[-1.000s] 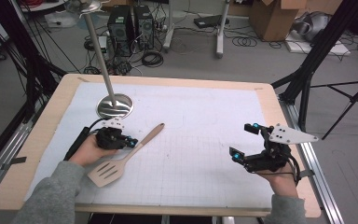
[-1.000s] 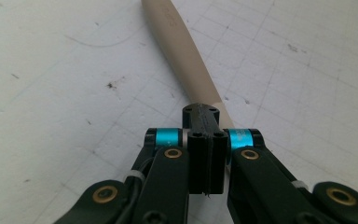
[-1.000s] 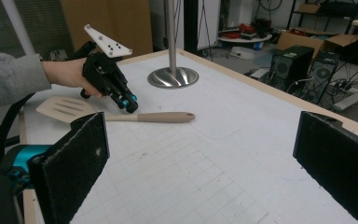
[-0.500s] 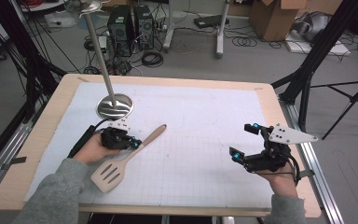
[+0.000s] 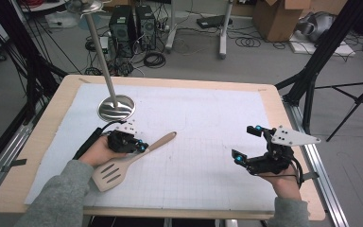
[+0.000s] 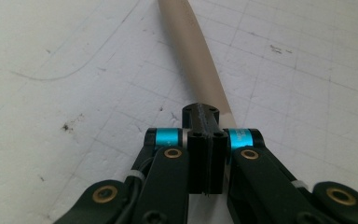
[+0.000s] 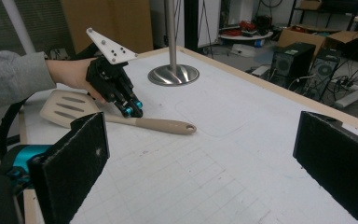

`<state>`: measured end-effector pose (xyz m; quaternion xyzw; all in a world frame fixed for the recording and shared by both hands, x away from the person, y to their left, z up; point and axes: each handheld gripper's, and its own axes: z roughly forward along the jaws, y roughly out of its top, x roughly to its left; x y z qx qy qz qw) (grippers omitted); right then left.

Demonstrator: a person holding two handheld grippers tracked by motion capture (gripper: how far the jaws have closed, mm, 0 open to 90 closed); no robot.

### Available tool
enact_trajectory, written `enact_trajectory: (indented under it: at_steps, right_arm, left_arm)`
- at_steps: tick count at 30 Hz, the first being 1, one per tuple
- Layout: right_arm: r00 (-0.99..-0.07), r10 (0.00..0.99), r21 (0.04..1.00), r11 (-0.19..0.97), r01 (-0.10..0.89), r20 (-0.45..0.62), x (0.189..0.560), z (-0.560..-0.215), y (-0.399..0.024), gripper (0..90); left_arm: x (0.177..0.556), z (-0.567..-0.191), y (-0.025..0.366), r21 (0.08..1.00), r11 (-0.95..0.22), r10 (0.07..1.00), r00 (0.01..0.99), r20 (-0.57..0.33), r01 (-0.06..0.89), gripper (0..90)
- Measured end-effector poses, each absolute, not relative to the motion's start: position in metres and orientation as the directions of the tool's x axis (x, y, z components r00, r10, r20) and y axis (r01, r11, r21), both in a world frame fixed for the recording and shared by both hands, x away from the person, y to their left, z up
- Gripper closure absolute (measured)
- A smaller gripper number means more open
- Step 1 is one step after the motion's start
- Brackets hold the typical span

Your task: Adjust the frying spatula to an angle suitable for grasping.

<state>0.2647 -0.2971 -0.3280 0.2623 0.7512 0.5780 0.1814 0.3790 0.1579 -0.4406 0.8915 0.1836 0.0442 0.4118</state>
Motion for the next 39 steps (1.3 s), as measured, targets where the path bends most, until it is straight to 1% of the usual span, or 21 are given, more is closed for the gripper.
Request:
enact_trajectory:
  at_steps: [10, 17, 22, 25, 32, 36, 38, 39]
  right_arm:
    - [-0.796, 0.604, 0.963, 0.194, 0.187, 0.033, 0.265, -0.328, -0.298, 2.3]
    - [-0.796, 0.604, 0.964, 0.189, 0.189, 0.037, 0.264, -0.328, -0.298, 2.3]
    - [-0.798, 0.601, 0.961, 0.198, 0.192, 0.036, 0.265, -0.329, -0.297, 2.3]
    - [-0.798, 0.602, 0.961, 0.199, 0.192, 0.035, 0.265, -0.330, -0.297, 2.3]
    - [-0.799, 0.601, 0.961, 0.199, 0.192, 0.035, 0.266, -0.330, -0.296, 2.3]
    - [-0.803, 0.596, 0.962, 0.201, 0.186, 0.030, 0.267, -0.330, -0.294, 2.4]
    - [-0.803, 0.594, 0.959, 0.199, 0.202, 0.046, 0.267, -0.330, -0.293, 2.4]
    - [-0.806, 0.590, 0.960, 0.204, 0.193, 0.037, 0.268, -0.330, -0.293, 2.3]
  left_arm:
    - [0.378, -0.442, 0.154, 0.762, -0.606, 0.317, 0.948, -0.032, 0.229, 89.8]
    - [0.379, -0.442, 0.155, 0.770, -0.593, 0.323, 0.946, -0.043, 0.238, 89.7]
    - [0.379, -0.434, 0.161, 0.781, -0.574, 0.357, 0.933, -0.032, 0.247, 89.7]
    - [0.376, -0.424, 0.167, 0.790, -0.554, 0.401, 0.916, -0.022, 0.262, 89.7]
    - [0.357, -0.404, 0.176, 0.811, -0.536, 0.440, 0.898, 0.030, 0.235, 89.6]
    - [0.349, -0.395, 0.178, 0.823, -0.514, 0.468, 0.883, 0.032, 0.242, 89.5]
    - [0.345, -0.391, 0.179, 0.826, -0.501, 0.484, 0.875, 0.021, 0.258, 88.0]
    - [0.343, -0.390, 0.179, 0.829, -0.494, 0.489, 0.872, 0.016, 0.262, 87.5]
